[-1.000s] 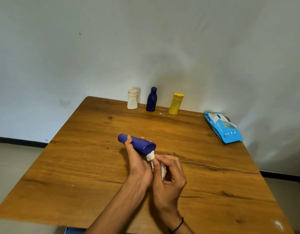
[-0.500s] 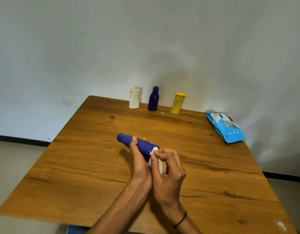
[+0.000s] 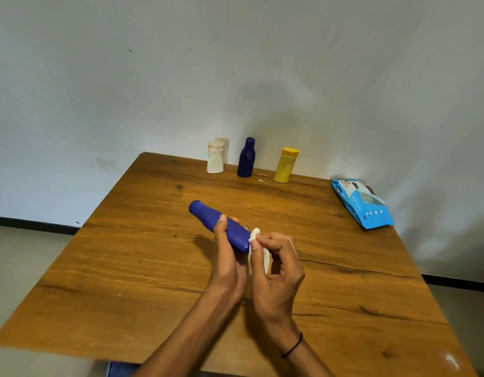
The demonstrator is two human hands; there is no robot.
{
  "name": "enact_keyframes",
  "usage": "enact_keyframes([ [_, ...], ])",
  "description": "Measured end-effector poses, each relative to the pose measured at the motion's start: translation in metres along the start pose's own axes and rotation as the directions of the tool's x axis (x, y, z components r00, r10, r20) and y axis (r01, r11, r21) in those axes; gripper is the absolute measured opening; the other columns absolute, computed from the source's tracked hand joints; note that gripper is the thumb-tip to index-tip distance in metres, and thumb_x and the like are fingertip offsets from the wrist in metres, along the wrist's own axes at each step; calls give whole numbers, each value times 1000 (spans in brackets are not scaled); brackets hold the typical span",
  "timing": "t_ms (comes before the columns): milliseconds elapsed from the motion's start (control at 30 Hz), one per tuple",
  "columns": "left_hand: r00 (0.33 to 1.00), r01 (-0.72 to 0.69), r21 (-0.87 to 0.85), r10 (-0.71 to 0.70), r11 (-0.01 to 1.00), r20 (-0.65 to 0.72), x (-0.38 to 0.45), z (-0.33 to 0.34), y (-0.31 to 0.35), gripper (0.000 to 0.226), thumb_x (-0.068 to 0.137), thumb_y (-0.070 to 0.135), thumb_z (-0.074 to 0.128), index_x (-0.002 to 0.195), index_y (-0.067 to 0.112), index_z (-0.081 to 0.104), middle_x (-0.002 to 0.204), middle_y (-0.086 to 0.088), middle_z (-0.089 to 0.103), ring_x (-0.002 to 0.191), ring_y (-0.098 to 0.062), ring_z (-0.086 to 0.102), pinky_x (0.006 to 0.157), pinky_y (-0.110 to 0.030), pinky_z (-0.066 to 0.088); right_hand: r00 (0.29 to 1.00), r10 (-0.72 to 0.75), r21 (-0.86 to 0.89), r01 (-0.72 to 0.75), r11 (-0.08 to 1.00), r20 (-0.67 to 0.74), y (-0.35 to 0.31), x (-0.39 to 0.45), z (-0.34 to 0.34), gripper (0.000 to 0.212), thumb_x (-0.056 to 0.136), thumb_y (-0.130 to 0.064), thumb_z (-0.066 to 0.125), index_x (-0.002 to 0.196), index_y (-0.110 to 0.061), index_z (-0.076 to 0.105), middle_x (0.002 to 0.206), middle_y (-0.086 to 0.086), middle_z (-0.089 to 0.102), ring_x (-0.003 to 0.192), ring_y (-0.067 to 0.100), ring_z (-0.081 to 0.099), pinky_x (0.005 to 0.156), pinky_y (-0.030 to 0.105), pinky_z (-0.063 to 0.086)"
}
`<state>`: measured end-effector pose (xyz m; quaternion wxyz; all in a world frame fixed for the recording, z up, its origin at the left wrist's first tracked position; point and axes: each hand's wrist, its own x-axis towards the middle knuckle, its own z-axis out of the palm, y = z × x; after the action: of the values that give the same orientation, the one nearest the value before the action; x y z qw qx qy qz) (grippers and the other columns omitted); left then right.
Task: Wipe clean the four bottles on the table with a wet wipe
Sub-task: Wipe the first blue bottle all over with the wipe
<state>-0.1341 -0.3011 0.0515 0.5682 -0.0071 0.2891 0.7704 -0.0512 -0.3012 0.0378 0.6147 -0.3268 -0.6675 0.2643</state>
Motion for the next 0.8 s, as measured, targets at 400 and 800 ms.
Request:
enact_keyframes([
  [400,959,-148,596,-32,789,280,-9,-15,6,78,87,77,41,147,27,51,133,5,73,126,-12,66,94,-23,55,976,-91,-182,127,975,197,8,41,-10,12,94,4,70,100,-6,68,102,0,63,97,16,63,75,39,55],
  [800,974,-134,476,28,869,223,7,-19,19,60,99,67,39,136,29,67,85,-10,64,73,-18,61,62,-31,55,780,-334,25,379,925,529,15,21,-35,7,94,6,70,97,2,75,109,8,69,96,27,62,85,35,50],
])
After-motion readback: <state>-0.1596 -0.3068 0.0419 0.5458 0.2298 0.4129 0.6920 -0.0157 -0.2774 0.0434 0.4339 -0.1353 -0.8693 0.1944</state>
